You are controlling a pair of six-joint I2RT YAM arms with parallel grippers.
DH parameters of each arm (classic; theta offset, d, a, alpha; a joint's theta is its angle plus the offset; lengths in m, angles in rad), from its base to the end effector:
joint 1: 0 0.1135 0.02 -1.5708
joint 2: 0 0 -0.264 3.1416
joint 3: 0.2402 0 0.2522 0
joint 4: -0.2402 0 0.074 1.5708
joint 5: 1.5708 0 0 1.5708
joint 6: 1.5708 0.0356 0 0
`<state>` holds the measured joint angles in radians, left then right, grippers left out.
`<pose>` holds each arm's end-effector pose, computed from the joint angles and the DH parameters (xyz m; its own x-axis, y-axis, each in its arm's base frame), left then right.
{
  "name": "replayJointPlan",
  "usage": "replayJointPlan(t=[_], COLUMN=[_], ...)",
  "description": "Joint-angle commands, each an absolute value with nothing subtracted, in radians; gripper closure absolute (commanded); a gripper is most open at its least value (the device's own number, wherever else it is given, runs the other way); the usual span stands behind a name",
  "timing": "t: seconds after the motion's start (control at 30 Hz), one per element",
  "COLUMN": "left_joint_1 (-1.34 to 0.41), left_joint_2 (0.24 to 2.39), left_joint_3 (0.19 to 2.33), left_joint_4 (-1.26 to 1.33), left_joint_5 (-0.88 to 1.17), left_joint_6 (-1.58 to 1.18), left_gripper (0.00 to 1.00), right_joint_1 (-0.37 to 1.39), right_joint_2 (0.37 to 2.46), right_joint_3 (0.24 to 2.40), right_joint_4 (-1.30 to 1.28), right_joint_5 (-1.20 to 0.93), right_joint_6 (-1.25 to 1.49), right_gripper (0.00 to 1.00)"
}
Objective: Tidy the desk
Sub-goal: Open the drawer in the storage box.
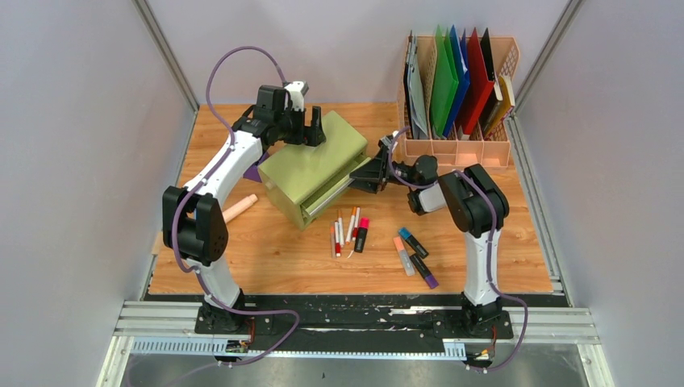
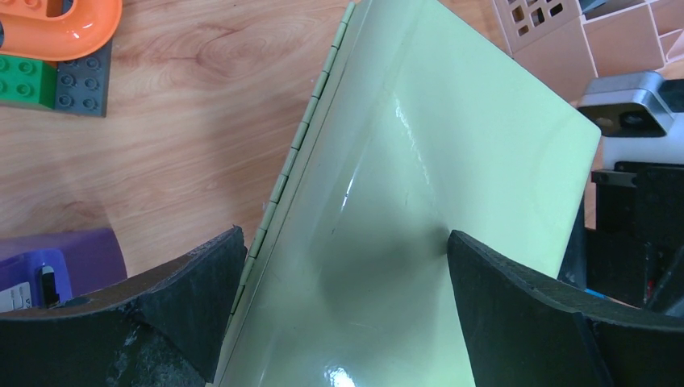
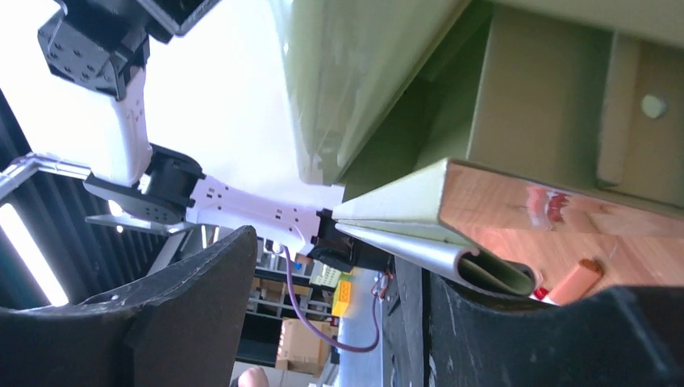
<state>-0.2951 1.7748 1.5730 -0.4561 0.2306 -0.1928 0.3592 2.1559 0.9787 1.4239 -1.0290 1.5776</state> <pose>0.3913 -0.1275 0.3153 -0.6616 0.0062 -0.7498 0.3356 0.8966 -0.2888 0.3682 0.1708 0.1529 -0.9606 0.1901 -0.2026 -0.2221 -0.0871 0.9711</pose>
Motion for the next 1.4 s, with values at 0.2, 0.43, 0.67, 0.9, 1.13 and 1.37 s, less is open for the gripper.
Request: replayJointPlan(t=[0.2, 0.43, 0.67, 0.9, 1.13, 1.37], left_joint_1=[-0.279, -0.28, -0.279, -0.279, -0.279, -0.28], left_joint_2=[1.812, 1.811, 1.805, 1.781, 1.777, 1.783], left_joint_3=[1.531, 1.531, 1.531, 1.538, 1.549, 1.561], left_joint_4=[-0.601, -0.604, -0.602, -0.599, -0.602, -0.609], left_joint_5=[0.065, 0.068, 0.073, 0.077, 0.092, 0.097], left_joint_6=[-0.138, -0.137, -0.136, -0.121, -0.112, -0.112], left_gripper=[0.0, 0.0, 0.0, 0.0, 0.0, 0.0], right_joint_1=[0.32, 0.285, 0.247, 0.2, 0.235, 0.319], right_joint_2=[1.993, 1.913, 1.783, 1.509, 1.369, 1.461], right_joint_3=[0.882, 0.804, 0.706, 0.693, 0.902, 1.165], right_joint_4=[1.565, 1.458, 1.235, 0.578, 0.092, -0.129], right_joint_5=[-1.121, -1.169, -1.224, -1.183, -1.065, -0.937], right_joint_6=[1.467, 1.36, 1.098, 0.512, 0.081, -0.089], right_gripper=[0.37, 0.37, 0.36, 0.32, 0.32, 0.3])
